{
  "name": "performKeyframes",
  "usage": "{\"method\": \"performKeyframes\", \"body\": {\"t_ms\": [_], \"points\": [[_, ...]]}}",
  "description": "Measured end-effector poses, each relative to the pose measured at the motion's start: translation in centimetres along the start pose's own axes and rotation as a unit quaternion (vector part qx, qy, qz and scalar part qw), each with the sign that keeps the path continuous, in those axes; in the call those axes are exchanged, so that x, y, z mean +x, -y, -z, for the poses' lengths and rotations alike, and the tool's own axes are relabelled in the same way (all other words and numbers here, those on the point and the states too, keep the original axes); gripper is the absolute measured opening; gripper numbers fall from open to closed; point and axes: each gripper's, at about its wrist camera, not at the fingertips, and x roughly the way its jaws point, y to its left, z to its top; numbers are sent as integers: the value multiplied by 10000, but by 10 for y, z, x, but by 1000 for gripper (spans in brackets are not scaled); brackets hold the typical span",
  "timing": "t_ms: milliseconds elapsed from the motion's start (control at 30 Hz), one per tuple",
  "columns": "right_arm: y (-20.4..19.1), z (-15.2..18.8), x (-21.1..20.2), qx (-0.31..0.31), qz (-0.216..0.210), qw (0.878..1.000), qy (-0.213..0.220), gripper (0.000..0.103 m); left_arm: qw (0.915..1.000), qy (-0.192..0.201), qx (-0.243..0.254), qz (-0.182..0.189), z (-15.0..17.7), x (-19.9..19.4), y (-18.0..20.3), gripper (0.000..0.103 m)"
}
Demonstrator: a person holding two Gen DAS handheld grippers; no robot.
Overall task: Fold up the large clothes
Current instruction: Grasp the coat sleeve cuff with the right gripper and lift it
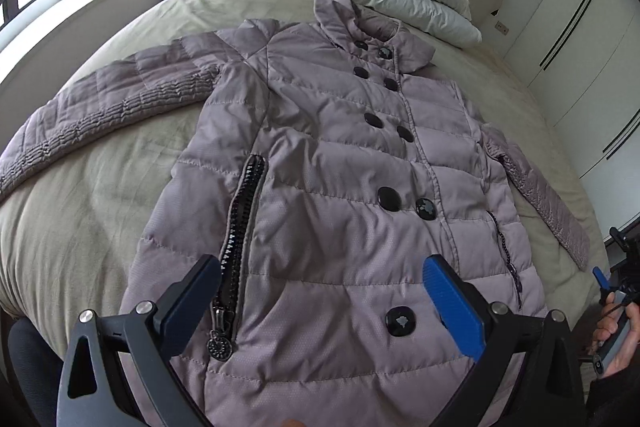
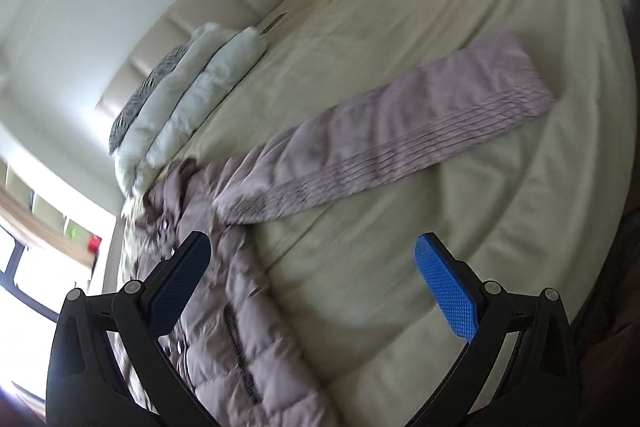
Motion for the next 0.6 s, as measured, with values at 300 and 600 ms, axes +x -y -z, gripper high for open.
{"method": "performKeyframes", "body": {"t_ms": [300,600], "points": [[202,-85,1,1940,-338,9793,460,100,9990,-134,337,267,-9,20,35,103],[234,-108,25,1913,-747,9785,174,94,9968,-357,239,676,-16,31,47,103]]}}
